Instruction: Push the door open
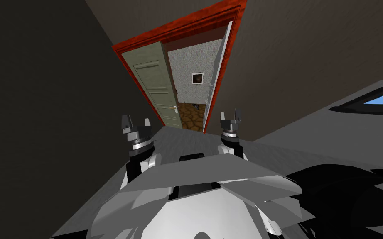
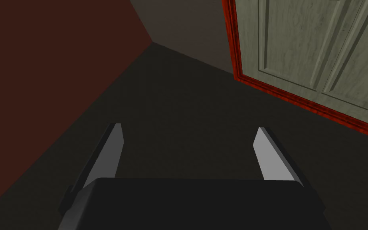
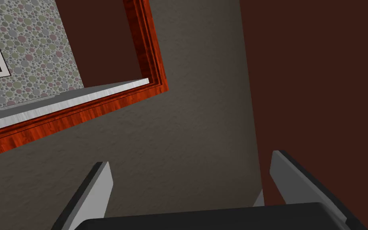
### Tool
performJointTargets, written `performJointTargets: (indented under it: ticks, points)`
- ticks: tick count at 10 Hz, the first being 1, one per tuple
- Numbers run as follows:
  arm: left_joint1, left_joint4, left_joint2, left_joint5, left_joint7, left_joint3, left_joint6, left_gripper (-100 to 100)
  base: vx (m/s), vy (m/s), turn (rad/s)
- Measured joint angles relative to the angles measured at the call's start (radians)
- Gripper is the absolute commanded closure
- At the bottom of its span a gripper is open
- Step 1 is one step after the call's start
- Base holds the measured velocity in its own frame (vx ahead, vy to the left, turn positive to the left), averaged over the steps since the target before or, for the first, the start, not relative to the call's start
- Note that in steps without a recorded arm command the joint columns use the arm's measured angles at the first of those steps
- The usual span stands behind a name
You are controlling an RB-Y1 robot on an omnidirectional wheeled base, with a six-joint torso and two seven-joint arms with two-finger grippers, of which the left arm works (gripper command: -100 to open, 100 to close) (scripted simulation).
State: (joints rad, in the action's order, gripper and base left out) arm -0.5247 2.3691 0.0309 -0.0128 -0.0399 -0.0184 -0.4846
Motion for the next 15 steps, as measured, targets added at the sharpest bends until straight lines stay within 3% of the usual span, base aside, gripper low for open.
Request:
performJointTargets:
  ticks: [5, 7, 15]
  points:
    - [-0.002, -0.054, -0.035, 0.0, 0.004, 0.037, 0.006, -100, 0.235, 0.099, -0.016]
    - [0.004, -0.077, -0.055, -0.003, 0.004, 0.051, 0.023, -100, 0.2, 0.102, -0.022]
    - [0.007, -0.224, -0.107, 0.002, 0.022, 0.157, 0.049, -100, 0.204, 0.12, -0.029]
